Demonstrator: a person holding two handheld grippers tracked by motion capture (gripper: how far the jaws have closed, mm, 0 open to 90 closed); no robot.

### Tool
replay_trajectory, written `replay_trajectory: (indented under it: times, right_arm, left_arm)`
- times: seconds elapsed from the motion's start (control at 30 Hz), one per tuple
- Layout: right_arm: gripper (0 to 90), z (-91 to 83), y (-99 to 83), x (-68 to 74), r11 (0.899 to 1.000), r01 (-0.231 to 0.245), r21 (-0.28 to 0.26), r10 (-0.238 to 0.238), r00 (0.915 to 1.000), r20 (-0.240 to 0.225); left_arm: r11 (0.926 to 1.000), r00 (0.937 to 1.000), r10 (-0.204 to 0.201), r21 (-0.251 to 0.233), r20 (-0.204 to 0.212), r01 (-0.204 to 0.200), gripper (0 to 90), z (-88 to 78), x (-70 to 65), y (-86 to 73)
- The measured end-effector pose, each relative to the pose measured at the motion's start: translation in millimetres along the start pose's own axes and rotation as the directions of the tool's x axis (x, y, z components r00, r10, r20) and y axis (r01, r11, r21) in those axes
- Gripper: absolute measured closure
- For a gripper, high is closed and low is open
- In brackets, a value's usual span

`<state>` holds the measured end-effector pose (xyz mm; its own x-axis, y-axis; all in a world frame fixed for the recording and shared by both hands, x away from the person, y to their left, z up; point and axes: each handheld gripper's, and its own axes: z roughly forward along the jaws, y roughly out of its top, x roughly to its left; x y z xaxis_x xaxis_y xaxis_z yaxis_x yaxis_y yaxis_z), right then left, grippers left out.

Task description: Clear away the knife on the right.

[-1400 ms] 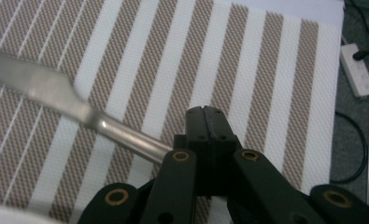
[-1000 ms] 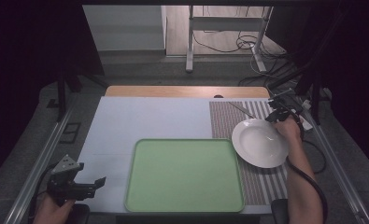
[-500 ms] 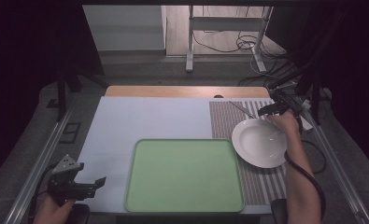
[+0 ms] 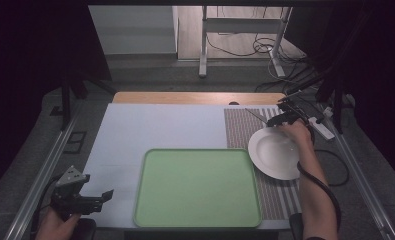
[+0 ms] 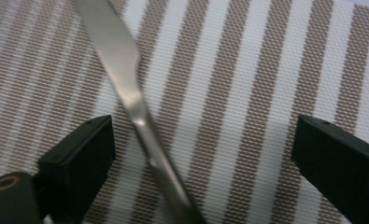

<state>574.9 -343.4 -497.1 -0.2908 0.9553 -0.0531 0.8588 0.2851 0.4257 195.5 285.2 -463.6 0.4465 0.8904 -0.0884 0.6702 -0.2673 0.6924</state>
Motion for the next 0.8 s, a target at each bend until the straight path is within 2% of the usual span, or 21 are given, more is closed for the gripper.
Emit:
replay_trajectory:
  times: [0.03, 0.07, 0.23, 0.37, 0.53, 0.67, 0.8]
  right_arm:
    - [15.1, 1.0, -1.5, -1.7, 1.0, 0.013, 0.012, -0.013, 0.9999, -0.005]
    - [17.0, 0.5, -2.6, -4.0, 1.0, 0.007, 0.0, -0.007, 0.9998, -0.016]
    - [42.9, -7.7, -7.2, -8.5, 0.998, 0.061, -0.006, -0.061, 0.9974, -0.039]
    - [77.3, -13.2, -10.0, -12.8, 0.995, 0.104, 0.008, -0.103, 0.9929, -0.059]
    - [80.1, -14.6, -12.1, -16.9, 0.993, 0.116, 0.006, -0.115, 0.9894, -0.088]
    - [80.2, -15.8, -10.9, -14.4, 0.988, 0.153, 0.012, -0.152, 0.986, -0.069]
    - [80.3, -20.8, -9.2, -16.3, 0.989, 0.148, -0.012, -0.148, 0.9867, -0.067]
  left_arm:
    - [1.0, 1.0, -0.001, 0.0, 0.0, 0.001, 3.3, 0.0, 0.1, 0.0]
    - [1.0, 1.0, -0.002, 0.0, 0.0, 0.002, 3.3, 0.0, 0.2, 0.0]
    - [1.0, 1.0, 0.002, 0.002, -0.003, -0.002, 3.3, 0.1, -0.4, 0.0]
    - [1.0, 0.9999, 0.008, 0.006, -0.006, -0.008, 3.4, 0.5, -1.1, 0.3]
    - [1.0, 1.0, 0.003, 0.003, -0.005, -0.003, 3.4, 0.4, -0.6, 0.2]
    - [1.0, 1.0, 0.004, 0.004, -0.006, -0.004, 3.4, 0.5, -0.8, 0.4]
    - [1.0, 1.0, 0.003, 0.003, -0.006, -0.003, 3.4, 0.4, -0.6, 0.3]
